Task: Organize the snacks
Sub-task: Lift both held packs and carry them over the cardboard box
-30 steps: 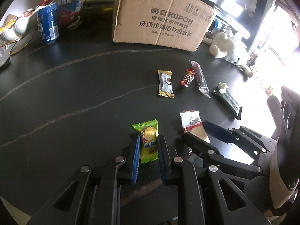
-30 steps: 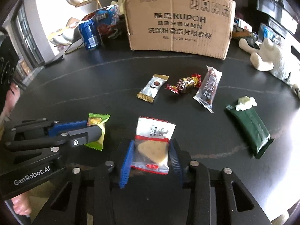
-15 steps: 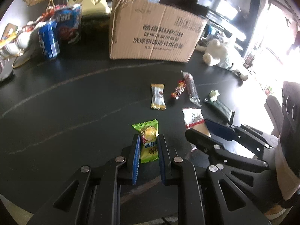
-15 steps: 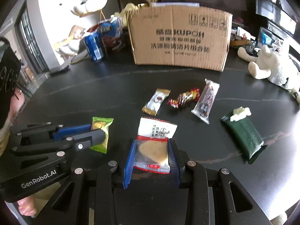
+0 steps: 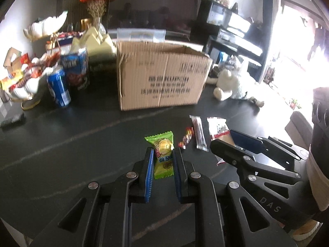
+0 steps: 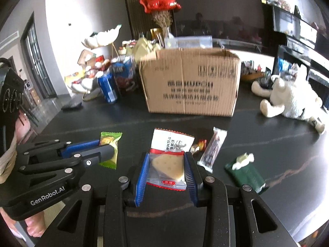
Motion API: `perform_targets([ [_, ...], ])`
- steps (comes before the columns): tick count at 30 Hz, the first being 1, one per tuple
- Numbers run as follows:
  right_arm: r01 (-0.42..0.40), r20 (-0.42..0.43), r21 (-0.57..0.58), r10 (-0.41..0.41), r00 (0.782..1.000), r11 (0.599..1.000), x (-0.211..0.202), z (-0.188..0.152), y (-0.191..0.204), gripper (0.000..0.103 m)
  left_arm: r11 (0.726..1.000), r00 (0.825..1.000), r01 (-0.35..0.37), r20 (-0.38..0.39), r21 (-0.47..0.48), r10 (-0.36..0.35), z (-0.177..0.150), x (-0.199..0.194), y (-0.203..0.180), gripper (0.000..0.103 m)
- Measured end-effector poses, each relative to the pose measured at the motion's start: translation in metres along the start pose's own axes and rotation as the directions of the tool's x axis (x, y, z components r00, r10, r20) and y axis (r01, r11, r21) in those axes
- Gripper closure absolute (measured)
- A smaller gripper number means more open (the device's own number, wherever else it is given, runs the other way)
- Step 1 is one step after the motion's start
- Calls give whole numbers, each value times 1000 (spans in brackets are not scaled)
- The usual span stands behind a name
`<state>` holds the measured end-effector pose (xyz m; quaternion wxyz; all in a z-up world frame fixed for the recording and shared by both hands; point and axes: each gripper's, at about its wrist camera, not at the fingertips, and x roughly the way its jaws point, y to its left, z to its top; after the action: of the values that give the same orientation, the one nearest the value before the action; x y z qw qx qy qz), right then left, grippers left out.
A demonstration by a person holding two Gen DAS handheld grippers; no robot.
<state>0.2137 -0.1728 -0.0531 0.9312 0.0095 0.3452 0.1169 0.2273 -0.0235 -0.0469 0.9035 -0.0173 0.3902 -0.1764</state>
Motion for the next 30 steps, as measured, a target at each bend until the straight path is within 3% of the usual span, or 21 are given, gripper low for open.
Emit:
perform_targets([
  [14,-10,127,19,7,992,1000,-13,70,-10,68,998,992,-29,121,49,23,74,-16,-3,84],
  [30,13,153,-16,-10,988,1000,3,150,-30,68,997,989,-40,144,73,29,154,0,-3,84],
])
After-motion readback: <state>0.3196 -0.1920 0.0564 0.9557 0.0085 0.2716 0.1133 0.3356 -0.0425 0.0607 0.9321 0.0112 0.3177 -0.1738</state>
